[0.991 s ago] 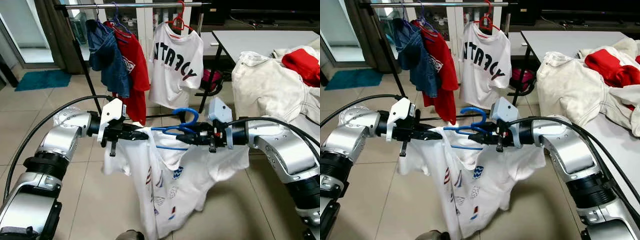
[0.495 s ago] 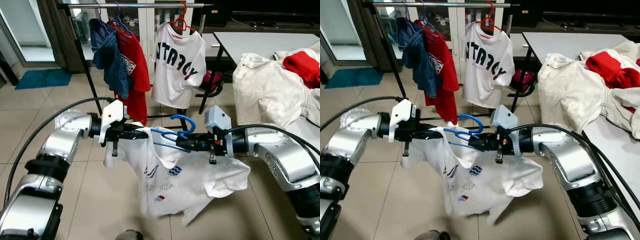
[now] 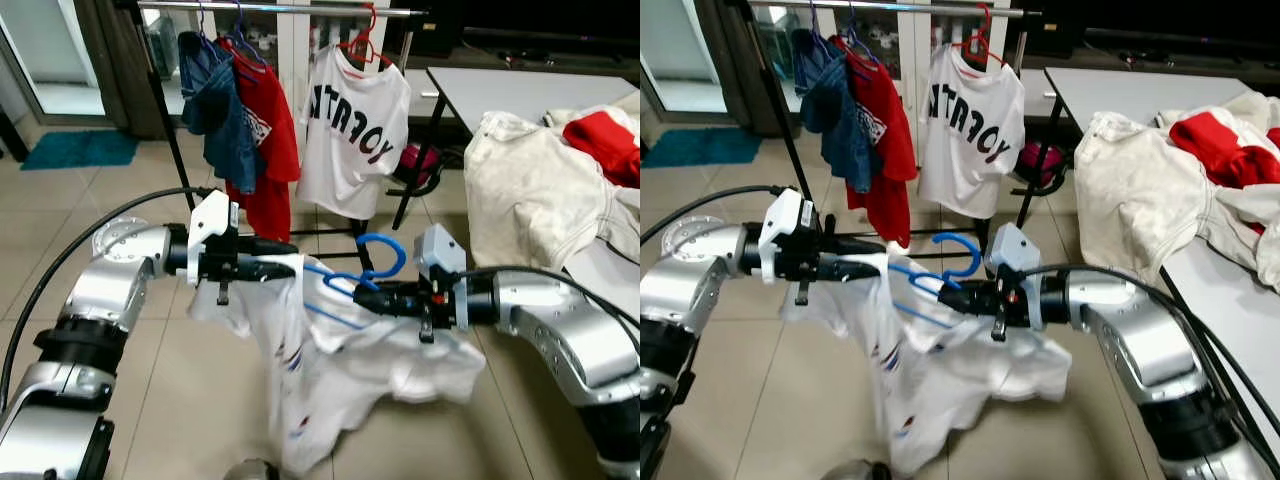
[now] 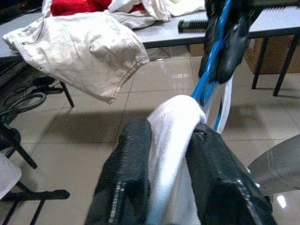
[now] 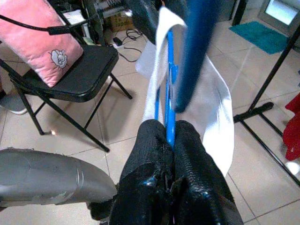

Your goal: Hang hanger

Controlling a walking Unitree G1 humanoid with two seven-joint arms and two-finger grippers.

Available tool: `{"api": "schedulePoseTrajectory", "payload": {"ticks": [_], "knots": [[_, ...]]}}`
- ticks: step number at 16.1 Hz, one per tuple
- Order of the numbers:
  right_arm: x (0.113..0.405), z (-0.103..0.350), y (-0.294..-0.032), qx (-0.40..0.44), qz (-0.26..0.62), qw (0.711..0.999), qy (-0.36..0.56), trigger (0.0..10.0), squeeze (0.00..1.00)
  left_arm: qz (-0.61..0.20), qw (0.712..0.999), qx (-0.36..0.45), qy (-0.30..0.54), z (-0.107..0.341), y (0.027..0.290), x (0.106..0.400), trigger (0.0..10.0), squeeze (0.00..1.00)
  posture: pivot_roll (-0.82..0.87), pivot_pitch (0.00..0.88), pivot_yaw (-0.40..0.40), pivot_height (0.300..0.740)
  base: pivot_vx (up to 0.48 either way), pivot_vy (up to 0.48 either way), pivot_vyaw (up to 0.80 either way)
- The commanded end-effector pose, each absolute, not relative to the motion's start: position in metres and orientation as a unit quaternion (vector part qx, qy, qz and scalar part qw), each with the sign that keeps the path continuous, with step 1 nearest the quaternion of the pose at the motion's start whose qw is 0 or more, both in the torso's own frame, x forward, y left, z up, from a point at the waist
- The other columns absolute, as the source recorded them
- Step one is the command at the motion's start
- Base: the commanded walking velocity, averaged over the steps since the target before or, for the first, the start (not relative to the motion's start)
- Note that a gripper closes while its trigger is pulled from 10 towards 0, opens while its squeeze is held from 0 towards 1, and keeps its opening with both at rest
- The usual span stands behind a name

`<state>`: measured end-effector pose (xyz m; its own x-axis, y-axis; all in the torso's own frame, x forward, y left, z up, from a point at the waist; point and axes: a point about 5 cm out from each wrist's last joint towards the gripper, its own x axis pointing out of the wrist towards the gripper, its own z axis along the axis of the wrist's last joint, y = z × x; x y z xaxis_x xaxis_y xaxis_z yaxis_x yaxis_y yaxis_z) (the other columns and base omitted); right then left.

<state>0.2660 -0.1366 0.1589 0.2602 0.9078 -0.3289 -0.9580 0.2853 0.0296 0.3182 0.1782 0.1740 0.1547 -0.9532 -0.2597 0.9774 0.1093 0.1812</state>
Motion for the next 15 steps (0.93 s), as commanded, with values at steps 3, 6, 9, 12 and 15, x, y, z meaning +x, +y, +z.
{"api": "schedulePoseTrajectory", "payload": {"ticks": [3, 6, 9, 12, 15], "knots": [[0.263, 0.155, -0.132, -0.092, 0.584, 0.795, 0.14, 0.0, 0.0, -0.674, 0.724, 0.146, -0.017, 0.191, 0.156, 0.314, 10.0, 0.0, -0.16, 0.0, -0.026, 0.74, 0.0, 0.0, 0.0], [0.263, 0.156, -0.128, -0.091, 0.58, 0.8, 0.125, 0.0, 0.0, -0.678, 0.713, 0.178, 0.001, 0.18, 0.151, 0.313, 10.0, 0.0, -0.16, 0.0, -0.028, 0.74, 0.0, 0.0, 0.0], [0.275, 0.145, -0.137, -0.116, 0.518, 0.834, 0.152, 0.0, 0.0, -0.586, 0.795, 0.154, -0.025, 0.193, 0.154, 0.334, 10.0, 0.0, -0.16, 0.0, -0.034, 0.74, 0.0, 0.0, 0.0], [0.289, 0.134, -0.143, -0.069, 0.396, 0.906, 0.132, 0.0, 0.0, -0.461, 0.879, 0.118, -0.023, 0.185, 0.157, 0.344, 10.0, 0.0, -0.16, 0.0, -0.034, 0.74, 0.0, 0.0, 0.0], [0.297, 0.12, -0.152, 0.021, 0.228, 0.966, 0.116, 0.0, 0.0, -0.364, 0.925, 0.109, 0.006, 0.158, 0.16, 0.335, 10.0, 0.0, -0.16, 0.0, -0.028, 0.74, 0.0, 0.0, 0.0]]}}
